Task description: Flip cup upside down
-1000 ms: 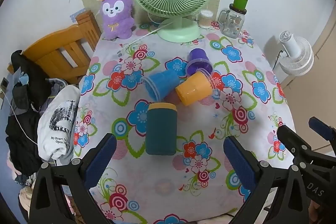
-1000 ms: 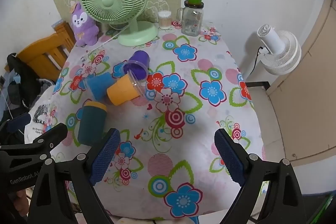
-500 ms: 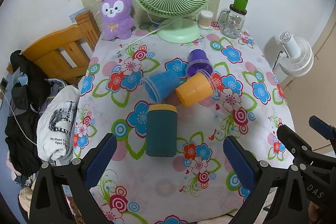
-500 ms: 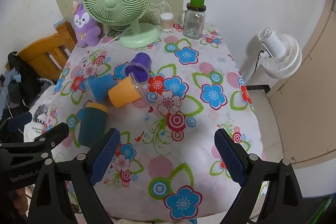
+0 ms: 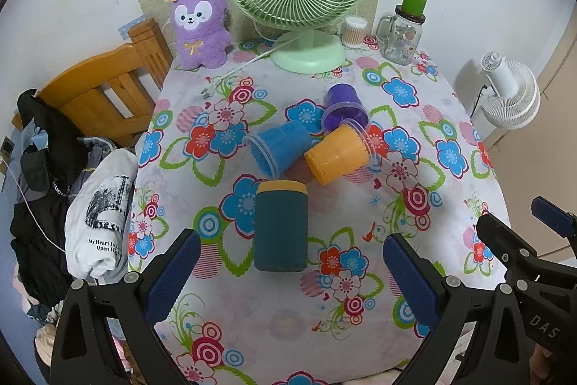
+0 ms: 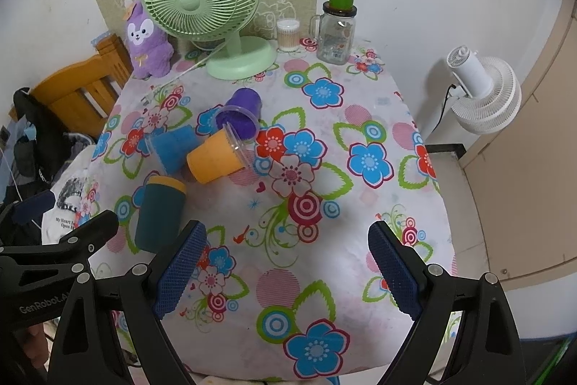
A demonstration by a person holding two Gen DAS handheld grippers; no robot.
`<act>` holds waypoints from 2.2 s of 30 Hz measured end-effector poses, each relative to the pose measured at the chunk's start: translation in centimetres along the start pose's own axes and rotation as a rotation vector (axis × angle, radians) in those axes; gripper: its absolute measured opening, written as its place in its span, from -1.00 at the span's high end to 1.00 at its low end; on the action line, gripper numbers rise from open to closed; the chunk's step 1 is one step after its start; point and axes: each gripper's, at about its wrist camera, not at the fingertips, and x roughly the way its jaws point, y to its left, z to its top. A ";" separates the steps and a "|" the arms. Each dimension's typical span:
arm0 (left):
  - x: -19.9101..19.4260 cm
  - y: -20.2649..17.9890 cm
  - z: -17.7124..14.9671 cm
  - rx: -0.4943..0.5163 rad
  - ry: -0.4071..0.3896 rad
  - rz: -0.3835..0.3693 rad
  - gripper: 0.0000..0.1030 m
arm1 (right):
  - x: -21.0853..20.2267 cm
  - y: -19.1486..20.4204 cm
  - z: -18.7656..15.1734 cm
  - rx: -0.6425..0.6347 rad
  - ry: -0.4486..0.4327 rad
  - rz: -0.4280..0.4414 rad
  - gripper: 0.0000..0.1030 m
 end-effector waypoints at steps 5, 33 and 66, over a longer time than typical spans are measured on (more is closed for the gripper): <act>0.1 0.0 -0.1 0.002 0.001 -0.002 -0.98 | 0.0 0.1 -0.1 0.001 0.000 0.000 -0.81; 2.4 1.1 1.1 0.051 0.042 -0.005 -0.98 | 2.2 1.3 1.1 0.021 0.057 -0.008 -0.81; 16.6 2.4 8.4 0.340 0.163 -0.007 -0.98 | 14.6 5.2 6.5 0.031 0.193 0.002 -0.81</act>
